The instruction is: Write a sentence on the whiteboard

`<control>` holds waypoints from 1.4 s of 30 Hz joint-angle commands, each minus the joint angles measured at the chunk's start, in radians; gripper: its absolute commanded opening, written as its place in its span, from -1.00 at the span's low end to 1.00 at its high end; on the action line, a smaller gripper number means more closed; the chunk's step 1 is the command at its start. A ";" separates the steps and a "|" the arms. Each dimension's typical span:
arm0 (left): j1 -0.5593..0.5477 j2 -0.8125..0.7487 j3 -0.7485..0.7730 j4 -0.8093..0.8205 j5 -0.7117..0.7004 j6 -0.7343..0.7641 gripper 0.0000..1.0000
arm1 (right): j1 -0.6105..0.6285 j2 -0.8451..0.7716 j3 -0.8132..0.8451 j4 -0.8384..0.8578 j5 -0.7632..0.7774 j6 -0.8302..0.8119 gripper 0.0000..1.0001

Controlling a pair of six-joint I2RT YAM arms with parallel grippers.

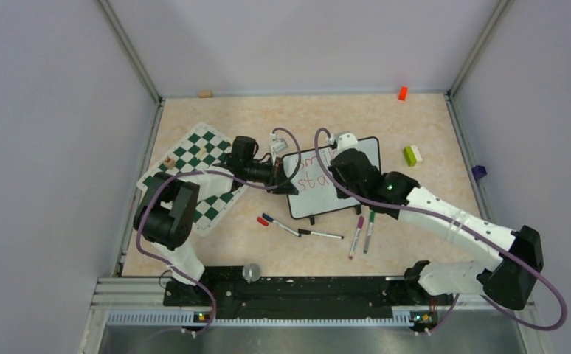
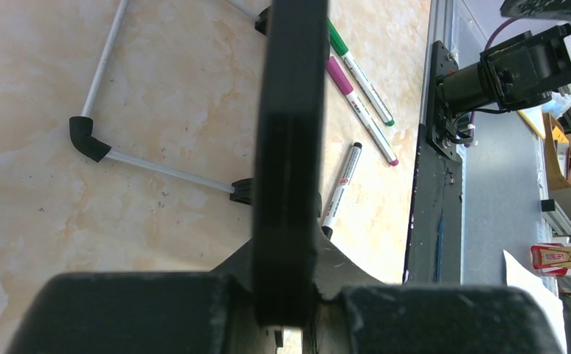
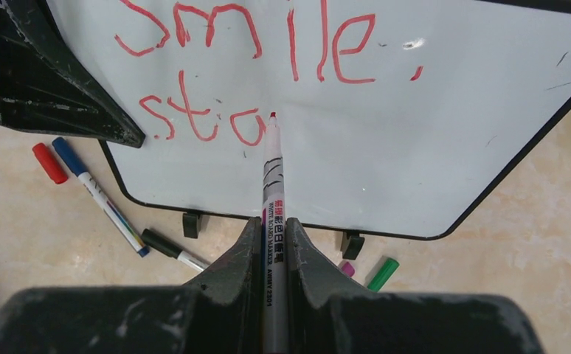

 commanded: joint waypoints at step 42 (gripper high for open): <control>-0.004 -0.026 0.002 -0.044 -0.120 0.027 -1.00 | -0.089 0.001 -0.029 0.052 -0.006 -0.004 -1.00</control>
